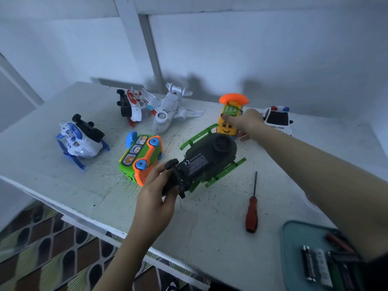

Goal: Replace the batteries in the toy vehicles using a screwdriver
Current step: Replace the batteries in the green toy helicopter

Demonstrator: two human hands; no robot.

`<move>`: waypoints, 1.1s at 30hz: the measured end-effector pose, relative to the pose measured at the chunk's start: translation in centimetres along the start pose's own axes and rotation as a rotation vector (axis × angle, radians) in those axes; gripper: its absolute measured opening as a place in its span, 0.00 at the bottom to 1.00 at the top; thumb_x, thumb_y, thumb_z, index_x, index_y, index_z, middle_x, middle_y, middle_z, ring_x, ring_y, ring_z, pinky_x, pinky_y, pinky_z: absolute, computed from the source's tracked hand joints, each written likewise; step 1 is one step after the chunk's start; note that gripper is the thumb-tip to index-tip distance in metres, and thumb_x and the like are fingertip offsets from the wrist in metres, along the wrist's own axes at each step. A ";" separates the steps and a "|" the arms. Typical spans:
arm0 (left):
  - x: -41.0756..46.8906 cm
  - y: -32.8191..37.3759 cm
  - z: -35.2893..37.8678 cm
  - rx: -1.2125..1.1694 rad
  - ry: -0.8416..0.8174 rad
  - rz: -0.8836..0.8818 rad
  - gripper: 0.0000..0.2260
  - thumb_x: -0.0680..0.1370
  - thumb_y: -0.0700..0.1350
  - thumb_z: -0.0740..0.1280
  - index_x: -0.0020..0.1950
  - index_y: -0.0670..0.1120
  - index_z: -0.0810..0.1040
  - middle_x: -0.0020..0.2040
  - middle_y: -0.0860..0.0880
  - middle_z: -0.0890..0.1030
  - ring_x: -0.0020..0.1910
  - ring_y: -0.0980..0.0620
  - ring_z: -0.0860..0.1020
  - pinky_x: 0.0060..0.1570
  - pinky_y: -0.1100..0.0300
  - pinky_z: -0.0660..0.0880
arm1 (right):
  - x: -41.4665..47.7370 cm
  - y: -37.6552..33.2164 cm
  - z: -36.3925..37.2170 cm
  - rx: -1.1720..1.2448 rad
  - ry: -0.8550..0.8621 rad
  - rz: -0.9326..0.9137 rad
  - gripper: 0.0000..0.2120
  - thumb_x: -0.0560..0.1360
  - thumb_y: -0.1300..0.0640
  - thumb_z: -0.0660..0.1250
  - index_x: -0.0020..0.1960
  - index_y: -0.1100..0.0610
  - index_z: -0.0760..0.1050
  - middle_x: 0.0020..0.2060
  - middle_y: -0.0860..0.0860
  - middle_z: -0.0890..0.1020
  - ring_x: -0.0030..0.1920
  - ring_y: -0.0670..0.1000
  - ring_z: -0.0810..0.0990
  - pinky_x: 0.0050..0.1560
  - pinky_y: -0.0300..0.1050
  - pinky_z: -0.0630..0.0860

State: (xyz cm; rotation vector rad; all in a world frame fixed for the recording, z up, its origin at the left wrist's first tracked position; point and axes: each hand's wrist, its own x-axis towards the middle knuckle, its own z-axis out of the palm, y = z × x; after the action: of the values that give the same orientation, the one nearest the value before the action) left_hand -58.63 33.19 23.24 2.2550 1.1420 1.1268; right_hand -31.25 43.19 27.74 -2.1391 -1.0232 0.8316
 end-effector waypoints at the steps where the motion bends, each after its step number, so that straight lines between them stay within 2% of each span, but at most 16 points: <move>1: 0.1 -0.1 0.0 0.000 0.000 -0.001 0.15 0.71 0.35 0.66 0.58 0.39 0.80 0.60 0.51 0.76 0.54 0.57 0.73 0.49 0.77 0.68 | -0.2 -0.1 0.0 -0.016 0.001 -0.007 0.25 0.72 0.37 0.67 0.52 0.59 0.71 0.48 0.58 0.81 0.44 0.57 0.82 0.39 0.49 0.81; 3: 0.1 -0.1 0.1 -0.002 0.002 -0.010 0.15 0.72 0.36 0.66 0.58 0.40 0.80 0.60 0.51 0.76 0.55 0.57 0.73 0.48 0.78 0.68 | -0.6 -0.2 -0.3 -0.009 0.018 -0.016 0.26 0.74 0.37 0.65 0.53 0.60 0.70 0.49 0.57 0.79 0.46 0.58 0.82 0.37 0.49 0.81; 5: 0.2 -0.1 0.2 -0.001 0.010 -0.025 0.16 0.72 0.36 0.66 0.59 0.40 0.80 0.59 0.51 0.76 0.54 0.55 0.73 0.47 0.77 0.68 | -1.4 -0.3 -0.7 0.069 0.026 -0.016 0.26 0.77 0.39 0.62 0.59 0.61 0.69 0.51 0.57 0.76 0.48 0.58 0.80 0.38 0.49 0.80; 7: 0.4 0.0 0.5 -0.002 0.033 -0.037 0.15 0.72 0.37 0.66 0.58 0.40 0.80 0.56 0.51 0.76 0.50 0.56 0.72 0.46 0.78 0.68 | -2.6 -0.3 -1.2 0.215 -0.020 -0.021 0.25 0.80 0.41 0.58 0.63 0.62 0.69 0.51 0.56 0.76 0.45 0.55 0.78 0.36 0.47 0.78; 10: 0.8 0.1 1.0 -0.008 0.074 -0.074 0.13 0.72 0.35 0.66 0.56 0.39 0.80 0.51 0.53 0.75 0.45 0.56 0.70 0.43 0.78 0.66 | -5.6 -0.1 -1.5 0.423 -0.137 -0.026 0.22 0.81 0.41 0.53 0.54 0.59 0.73 0.46 0.54 0.77 0.41 0.52 0.76 0.37 0.45 0.73; 12: 1.2 0.3 1.6 -0.017 0.112 -0.110 0.12 0.73 0.32 0.68 0.55 0.38 0.80 0.52 0.52 0.75 0.45 0.58 0.70 0.43 0.79 0.66 | -8.0 0.3 -1.1 0.533 -0.217 -0.031 0.23 0.80 0.39 0.51 0.49 0.56 0.73 0.46 0.55 0.78 0.43 0.52 0.77 0.41 0.46 0.75; 13: 1.3 0.4 2.0 -0.021 0.133 -0.122 0.12 0.73 0.30 0.68 0.56 0.37 0.80 0.52 0.51 0.75 0.46 0.60 0.70 0.44 0.80 0.66 | -9.1 0.7 -0.7 0.577 -0.261 -0.034 0.23 0.79 0.37 0.52 0.50 0.55 0.73 0.48 0.55 0.78 0.45 0.53 0.78 0.45 0.48 0.76; 16: 1.8 0.7 2.9 -0.025 0.169 -0.152 0.12 0.73 0.32 0.67 0.56 0.36 0.80 0.53 0.47 0.75 0.47 0.61 0.69 0.47 0.81 0.64 | -11.2 1.4 0.3 0.642 -0.377 -0.045 0.33 0.67 0.30 0.60 0.62 0.52 0.70 0.56 0.56 0.78 0.52 0.57 0.81 0.54 0.52 0.78; 18: 1.9 1.0 3.4 -0.031 0.158 -0.133 0.13 0.72 0.36 0.65 0.55 0.36 0.80 0.52 0.48 0.74 0.47 0.59 0.69 0.46 0.80 0.64 | -11.5 1.8 0.7 0.696 -0.355 -0.043 0.36 0.65 0.33 0.67 0.65 0.52 0.65 0.58 0.55 0.77 0.53 0.57 0.82 0.55 0.54 0.79; 20: 1.7 1.3 3.8 -0.051 0.136 -0.097 0.14 0.71 0.36 0.64 0.56 0.36 0.79 0.53 0.45 0.75 0.47 0.60 0.69 0.46 0.79 0.65 | -11.3 2.2 0.9 0.786 -0.290 -0.018 0.33 0.68 0.40 0.72 0.64 0.54 0.64 0.57 0.56 0.78 0.52 0.57 0.82 0.53 0.54 0.81; 21: 1.5 1.5 3.9 -0.065 0.130 -0.080 0.15 0.71 0.35 0.64 0.57 0.35 0.79 0.54 0.44 0.75 0.47 0.60 0.69 0.46 0.79 0.66 | -11.3 2.4 1.0 0.824 -0.273 0.006 0.34 0.67 0.42 0.75 0.65 0.56 0.65 0.57 0.57 0.79 0.51 0.56 0.83 0.50 0.53 0.82; 23: 1.1 1.9 4.0 -0.088 0.136 -0.047 0.16 0.72 0.36 0.65 0.58 0.35 0.78 0.55 0.45 0.75 0.49 0.62 0.70 0.49 0.79 0.67 | -11.4 2.8 1.0 0.862 -0.273 0.056 0.43 0.59 0.41 0.79 0.65 0.60 0.67 0.56 0.58 0.79 0.50 0.56 0.84 0.44 0.51 0.83; 26: 0.7 2.0 4.1 -0.081 0.150 -0.036 0.16 0.72 0.47 0.68 0.56 0.40 0.79 0.55 0.51 0.75 0.52 0.64 0.72 0.49 0.74 0.71 | -11.7 3.7 1.3 0.843 -0.288 0.103 0.49 0.52 0.39 0.80 0.65 0.62 0.67 0.58 0.61 0.78 0.52 0.57 0.83 0.42 0.51 0.83; 28: 0.5 1.6 4.1 -0.059 0.169 -0.077 0.19 0.71 0.54 0.68 0.54 0.42 0.80 0.53 0.53 0.77 0.49 0.58 0.76 0.45 0.68 0.74 | -11.9 4.2 1.5 0.834 -0.307 0.106 0.44 0.58 0.42 0.79 0.64 0.61 0.65 0.57 0.61 0.77 0.53 0.57 0.82 0.44 0.53 0.83; 31: 0.2 0.8 4.3 0.000 0.185 -0.090 0.18 0.70 0.54 0.68 0.51 0.41 0.81 0.50 0.49 0.81 0.46 0.48 0.79 0.43 0.53 0.76 | -12.2 4.5 1.0 0.780 -0.337 0.105 0.33 0.68 0.44 0.75 0.62 0.59 0.63 0.57 0.59 0.77 0.51 0.57 0.83 0.48 0.53 0.82; 33: 0.1 0.5 4.6 0.012 0.207 -0.071 0.17 0.70 0.52 0.68 0.50 0.40 0.81 0.48 0.47 0.82 0.46 0.45 0.79 0.44 0.46 0.77 | -12.7 4.1 0.0 0.603 -0.363 0.076 0.33 0.67 0.39 0.71 0.61 0.58 0.64 0.56 0.58 0.77 0.46 0.56 0.84 0.45 0.50 0.83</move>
State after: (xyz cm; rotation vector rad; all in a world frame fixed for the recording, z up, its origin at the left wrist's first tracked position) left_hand -54.73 33.06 20.79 2.1270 1.3001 1.3526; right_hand -35.82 30.66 28.13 -1.5501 -0.7305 1.3978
